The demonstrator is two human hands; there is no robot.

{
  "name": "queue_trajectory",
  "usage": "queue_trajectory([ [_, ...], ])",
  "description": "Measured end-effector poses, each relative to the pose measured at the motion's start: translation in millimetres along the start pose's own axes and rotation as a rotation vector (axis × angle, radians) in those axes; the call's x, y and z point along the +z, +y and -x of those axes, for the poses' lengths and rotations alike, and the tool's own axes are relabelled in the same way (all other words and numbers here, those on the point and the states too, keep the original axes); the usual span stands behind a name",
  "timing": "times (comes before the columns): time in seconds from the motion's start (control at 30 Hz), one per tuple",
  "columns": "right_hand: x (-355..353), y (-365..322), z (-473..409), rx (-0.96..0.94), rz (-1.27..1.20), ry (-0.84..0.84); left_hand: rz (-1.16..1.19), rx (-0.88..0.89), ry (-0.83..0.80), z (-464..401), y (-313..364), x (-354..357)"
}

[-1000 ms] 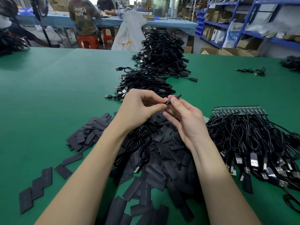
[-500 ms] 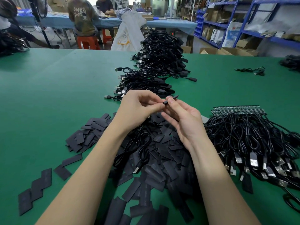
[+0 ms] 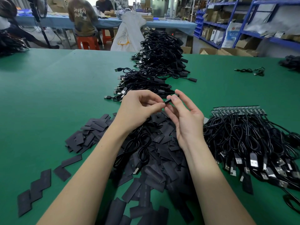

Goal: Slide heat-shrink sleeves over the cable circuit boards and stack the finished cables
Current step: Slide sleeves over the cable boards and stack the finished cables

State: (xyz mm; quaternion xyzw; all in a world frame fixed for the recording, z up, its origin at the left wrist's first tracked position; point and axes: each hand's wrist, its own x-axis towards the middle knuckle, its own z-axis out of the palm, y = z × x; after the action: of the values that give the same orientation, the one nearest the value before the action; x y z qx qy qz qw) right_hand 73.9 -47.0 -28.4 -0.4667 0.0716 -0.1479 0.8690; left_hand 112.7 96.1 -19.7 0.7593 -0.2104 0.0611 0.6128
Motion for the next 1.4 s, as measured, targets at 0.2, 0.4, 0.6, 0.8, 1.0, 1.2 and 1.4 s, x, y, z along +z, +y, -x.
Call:
queue_trajectory([
  [0.2, -0.1, 0.0, -0.4, 0.007, -0.018, 0.018, -0.009, 0.002, -0.003, 0.2, 1.4, 1.1],
  [0.4, 2.7, 2.7, 0.7, 0.0, -0.048, 0.055, -0.021, 0.005, 0.001, 0.6, 1.1, 1.6],
  [0.6, 2.5, 4.6, 0.5, 0.013, -0.05, 0.059, -0.024, -0.004, 0.003, 0.5, 1.4, 0.1],
  [0.8, 3.1, 5.7, -0.8, 0.007, -0.065, 0.109, -0.056, -0.011, -0.018, -0.6, 0.7, -0.1],
  [1.0, -2.6, -0.1, -4.4, 0.021, -0.145, 0.2, -0.295, -0.111, -0.166, -1.2, -2.5, -10.8],
  [1.2, -4.9, -1.5, -4.4, 0.068, -0.09, 0.206, -0.308, -0.071, -0.102, -1.4, -2.8, -9.2],
  [1.4, -6.0, -6.1, -4.4, 0.139, 0.0, 0.157, -0.404, 0.047, 0.031, -11.6, 0.2, -9.4],
])
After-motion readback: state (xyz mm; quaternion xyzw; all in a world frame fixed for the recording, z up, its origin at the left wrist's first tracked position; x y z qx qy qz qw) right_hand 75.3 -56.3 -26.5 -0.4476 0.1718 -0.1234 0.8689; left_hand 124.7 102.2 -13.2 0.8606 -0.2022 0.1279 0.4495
